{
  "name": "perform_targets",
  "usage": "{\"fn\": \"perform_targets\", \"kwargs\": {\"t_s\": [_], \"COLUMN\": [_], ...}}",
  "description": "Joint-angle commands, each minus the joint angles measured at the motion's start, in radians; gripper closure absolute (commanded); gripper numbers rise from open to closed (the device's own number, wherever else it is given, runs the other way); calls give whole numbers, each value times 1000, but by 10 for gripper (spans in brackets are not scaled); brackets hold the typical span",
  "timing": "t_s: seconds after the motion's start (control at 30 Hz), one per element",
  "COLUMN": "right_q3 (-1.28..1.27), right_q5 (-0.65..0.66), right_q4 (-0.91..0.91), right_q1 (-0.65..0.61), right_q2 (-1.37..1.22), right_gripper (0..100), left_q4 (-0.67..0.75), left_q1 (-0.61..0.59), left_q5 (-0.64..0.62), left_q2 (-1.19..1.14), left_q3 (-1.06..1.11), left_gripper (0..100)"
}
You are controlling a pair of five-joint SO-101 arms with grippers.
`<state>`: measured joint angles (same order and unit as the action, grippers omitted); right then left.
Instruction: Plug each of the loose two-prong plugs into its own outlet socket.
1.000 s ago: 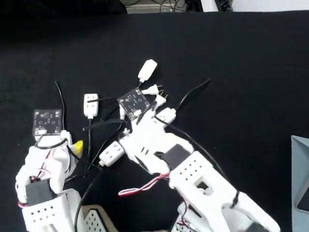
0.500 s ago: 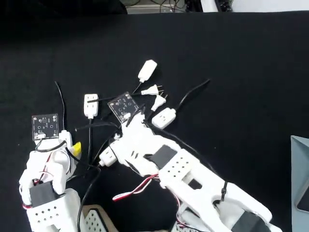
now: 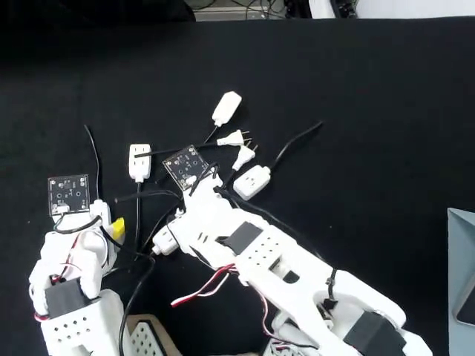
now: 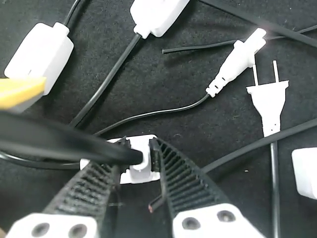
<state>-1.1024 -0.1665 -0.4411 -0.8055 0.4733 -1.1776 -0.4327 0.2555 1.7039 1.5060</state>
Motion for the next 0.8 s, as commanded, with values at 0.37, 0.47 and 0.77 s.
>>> {"fn": "perform_targets", "kwargs": {"t_s": [0.37, 0.47, 0.77], "right_q3": [-13, -21, -21], "right_q5": [5, 68, 132], "right_q4": [-2, 0, 0], "right_q1": [-9, -9, 32], "right_q2": [-5, -5, -7], "right_gripper": [988, 988, 988], "left_q4": [15, 15, 15], "left_q1": [-7, -7, -7], "left_q5": [-8, -8, -6], "left_q2": [2, 0, 6], "left_q3": [-4, -2, 8], "left_gripper": [705, 705, 705]}}
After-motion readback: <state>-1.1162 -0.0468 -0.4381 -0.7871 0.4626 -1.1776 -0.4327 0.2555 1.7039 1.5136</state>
